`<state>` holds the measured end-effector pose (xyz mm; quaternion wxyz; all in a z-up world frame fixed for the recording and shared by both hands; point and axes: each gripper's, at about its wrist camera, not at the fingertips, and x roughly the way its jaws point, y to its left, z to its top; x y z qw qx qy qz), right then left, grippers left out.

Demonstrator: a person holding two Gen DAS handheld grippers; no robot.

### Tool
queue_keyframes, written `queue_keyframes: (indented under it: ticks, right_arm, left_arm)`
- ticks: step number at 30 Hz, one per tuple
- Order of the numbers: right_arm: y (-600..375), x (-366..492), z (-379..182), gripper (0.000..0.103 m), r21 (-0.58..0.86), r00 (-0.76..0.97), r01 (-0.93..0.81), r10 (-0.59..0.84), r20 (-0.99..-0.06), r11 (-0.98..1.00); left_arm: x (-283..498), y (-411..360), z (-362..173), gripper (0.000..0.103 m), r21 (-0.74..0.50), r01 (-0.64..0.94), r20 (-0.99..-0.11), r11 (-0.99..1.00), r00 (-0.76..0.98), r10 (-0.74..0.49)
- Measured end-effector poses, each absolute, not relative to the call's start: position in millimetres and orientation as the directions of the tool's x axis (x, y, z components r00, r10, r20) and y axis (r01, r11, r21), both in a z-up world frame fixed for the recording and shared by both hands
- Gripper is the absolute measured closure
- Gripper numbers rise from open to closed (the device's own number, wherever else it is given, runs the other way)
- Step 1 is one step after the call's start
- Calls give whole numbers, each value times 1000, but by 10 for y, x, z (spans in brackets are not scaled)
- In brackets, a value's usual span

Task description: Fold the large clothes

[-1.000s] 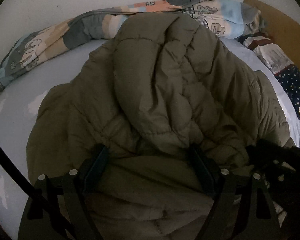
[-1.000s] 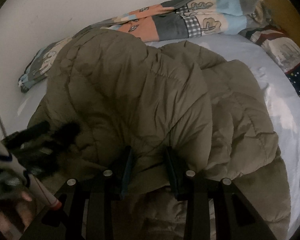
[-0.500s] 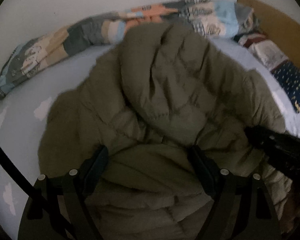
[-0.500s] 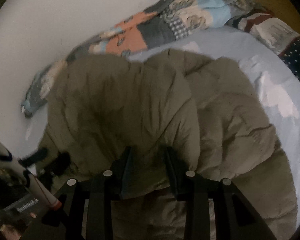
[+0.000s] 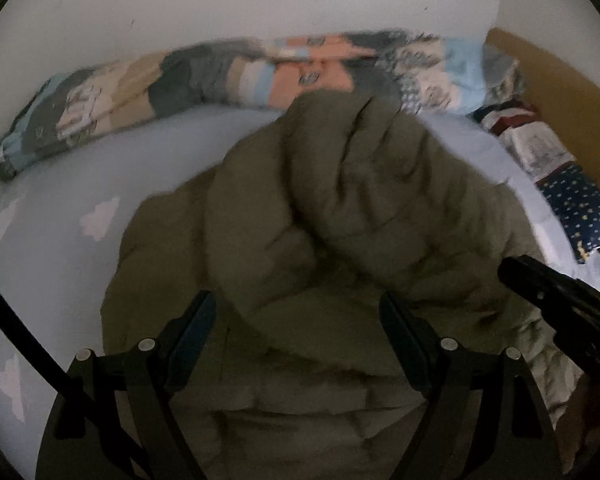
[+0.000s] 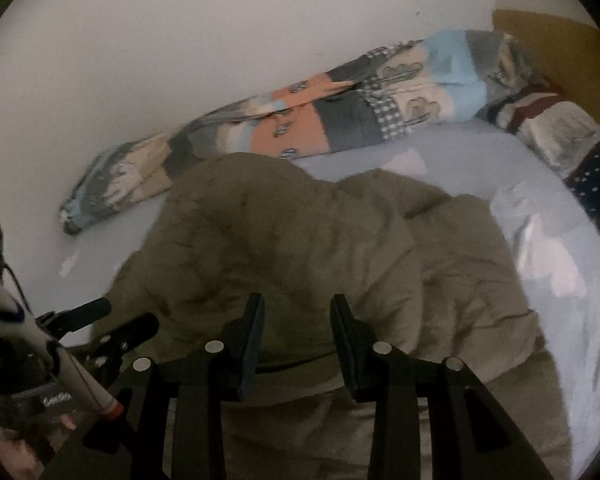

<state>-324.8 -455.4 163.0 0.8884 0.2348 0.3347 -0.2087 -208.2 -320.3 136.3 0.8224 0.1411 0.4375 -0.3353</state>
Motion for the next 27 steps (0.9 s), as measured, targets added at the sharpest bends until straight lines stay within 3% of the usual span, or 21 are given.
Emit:
queue_keyframes:
  ticks: [3, 11, 18, 24, 27]
  right_arm:
    - [-4517, -3165, 1523, 66, 265, 662, 528, -196, -723, 807]
    - [-4582, -3022, 1107, 65, 265, 570, 535, -112, -814, 802]
    - [-4585, -3051, 1162, 65, 266, 572, 538, -115, -812, 800]
    - [-4691, -3260, 1499, 65, 323, 663, 552, -169, -729, 769]
    - [-4728, -3263, 1454, 65, 327, 647, 565, -160, -746, 758]
  left_arm:
    - [-2004, -3249, 1145, 20, -63, 664, -859, 745, 344, -379]
    - [-2055, -3343, 1051, 15, 6, 678, -871, 735, 366, -329]
    - [-2081, -3249, 1205, 15, -20, 679, -853, 734, 371, -366]
    - [-2088, -3114, 1273, 15, -10, 679, -841, 734, 391, -373]
    - [-2070, -3076, 1215, 15, -27, 675, -852, 737, 370, -371]
